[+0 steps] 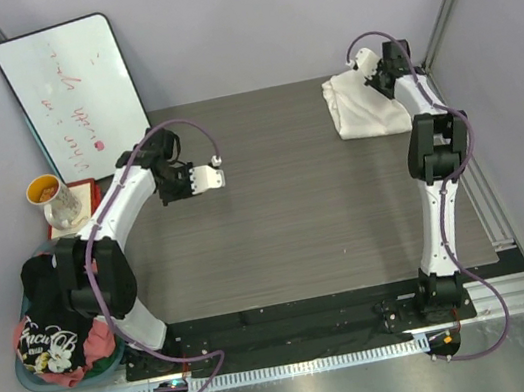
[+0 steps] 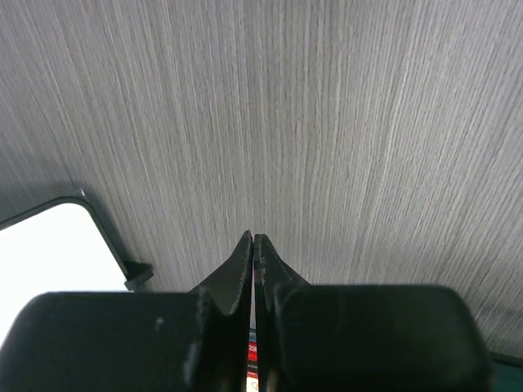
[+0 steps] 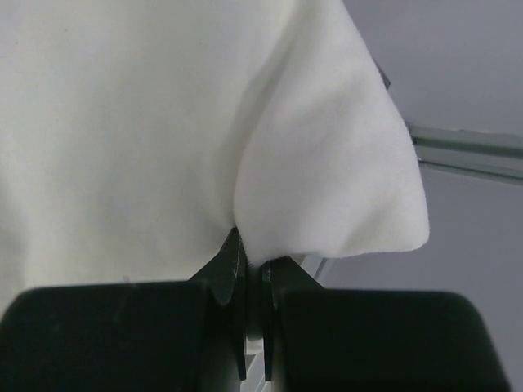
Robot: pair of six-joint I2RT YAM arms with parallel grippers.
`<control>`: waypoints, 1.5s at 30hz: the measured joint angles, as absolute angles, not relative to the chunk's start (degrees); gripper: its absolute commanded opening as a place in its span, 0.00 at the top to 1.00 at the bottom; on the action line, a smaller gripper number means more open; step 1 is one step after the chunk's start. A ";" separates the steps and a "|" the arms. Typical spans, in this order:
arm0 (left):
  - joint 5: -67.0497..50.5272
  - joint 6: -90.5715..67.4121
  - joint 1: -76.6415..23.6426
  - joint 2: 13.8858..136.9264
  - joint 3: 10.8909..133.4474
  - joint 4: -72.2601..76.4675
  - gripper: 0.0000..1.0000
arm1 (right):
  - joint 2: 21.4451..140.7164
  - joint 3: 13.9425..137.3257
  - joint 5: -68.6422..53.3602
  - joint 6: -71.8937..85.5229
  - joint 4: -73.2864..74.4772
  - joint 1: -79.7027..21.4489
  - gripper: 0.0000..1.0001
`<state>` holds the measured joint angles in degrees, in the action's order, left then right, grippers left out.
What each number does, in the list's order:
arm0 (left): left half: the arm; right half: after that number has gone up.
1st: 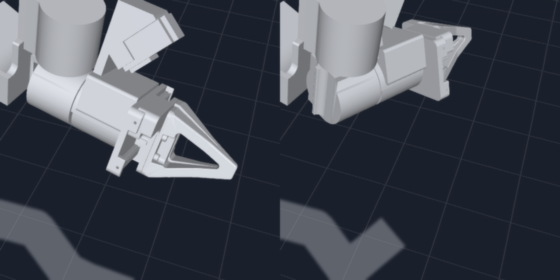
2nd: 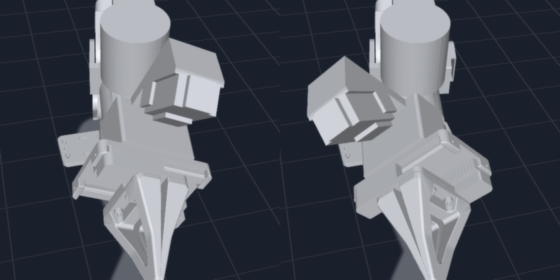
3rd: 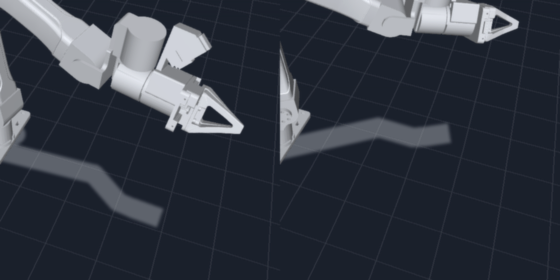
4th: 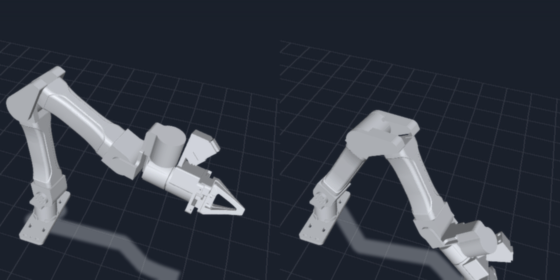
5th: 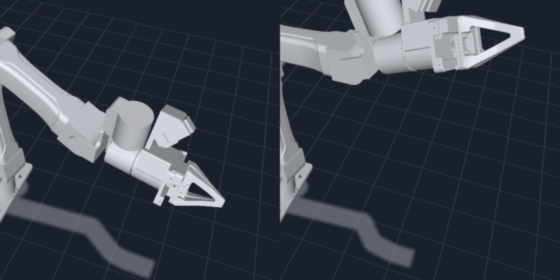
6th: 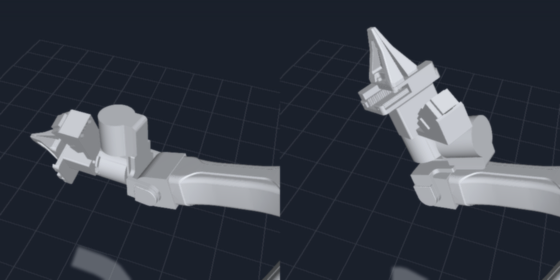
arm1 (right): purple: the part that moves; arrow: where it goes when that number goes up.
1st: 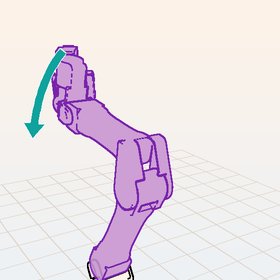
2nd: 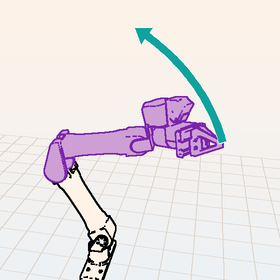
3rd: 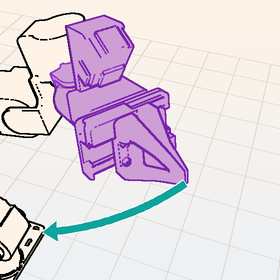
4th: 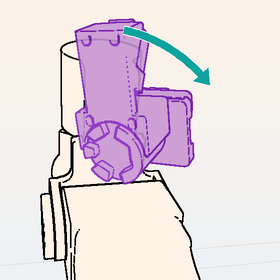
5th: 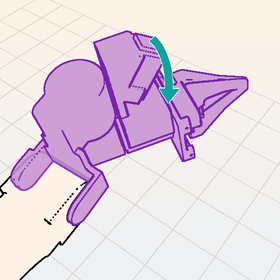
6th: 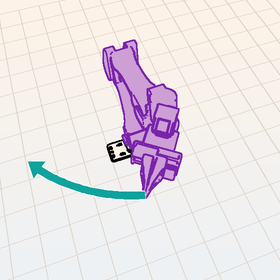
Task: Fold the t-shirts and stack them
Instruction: Put the neatly folded tshirt into the corner of the board with the right arm
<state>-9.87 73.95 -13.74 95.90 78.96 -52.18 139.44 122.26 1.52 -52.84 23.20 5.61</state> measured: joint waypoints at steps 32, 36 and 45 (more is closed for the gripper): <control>-10.35 72.36 -13.76 93.43 78.43 -52.80 1.00 | 135.31 107.28 22.02 -50.04 -4.45 5.87 0.00; -10.59 72.12 -13.82 92.71 78.39 -52.77 1.00 | 133.19 104.53 23.53 -53.82 -10.02 2.48 0.00; -10.72 71.94 -13.87 91.02 74.39 -52.66 1.00 | 139.76 106.06 25.02 -60.93 -16.47 -1.78 0.00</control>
